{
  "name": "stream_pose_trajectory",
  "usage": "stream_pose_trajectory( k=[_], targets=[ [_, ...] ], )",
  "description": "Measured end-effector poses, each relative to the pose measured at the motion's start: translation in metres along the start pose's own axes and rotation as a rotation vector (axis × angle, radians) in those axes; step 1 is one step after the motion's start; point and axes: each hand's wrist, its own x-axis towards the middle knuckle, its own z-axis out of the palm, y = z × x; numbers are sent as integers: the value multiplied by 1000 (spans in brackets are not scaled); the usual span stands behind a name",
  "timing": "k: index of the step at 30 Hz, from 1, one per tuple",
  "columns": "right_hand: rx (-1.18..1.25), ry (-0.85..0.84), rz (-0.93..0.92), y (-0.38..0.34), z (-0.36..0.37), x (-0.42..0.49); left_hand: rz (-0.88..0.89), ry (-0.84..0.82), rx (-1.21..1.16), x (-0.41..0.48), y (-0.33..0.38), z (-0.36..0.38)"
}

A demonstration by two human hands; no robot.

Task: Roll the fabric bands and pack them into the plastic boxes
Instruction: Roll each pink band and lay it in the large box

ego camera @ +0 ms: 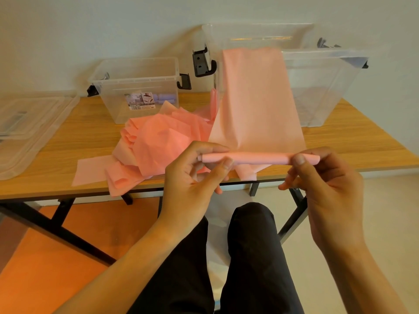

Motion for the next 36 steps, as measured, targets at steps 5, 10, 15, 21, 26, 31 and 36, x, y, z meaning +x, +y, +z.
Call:
stream_pose_trajectory(
  k=[5, 10, 15, 21, 26, 31, 36],
  targets=[
    [12, -39, -4, -1, 0, 1, -16, 14, -7, 0, 1, 3],
    [47, -70, -36, -1, -2, 3, -31, 24, 8, 1, 3, 4],
    [20, -45, -9, 2, -3, 3, -13, -16, -12, 4, 0, 2],
    [7, -55, -19, 0, -3, 4, 25, -29, -19, 6, -1, 0],
    [0, -61, 0, -2, -3, 6, 58, -63, 13, 7, -2, -2],
    [37, -93, -42, -4, -4, 7, 24, -23, 27, 7, -3, -3],
    [61, -124, -67, -5, -7, 10, -2, 1, 18, 8, -1, -3]
  ],
)
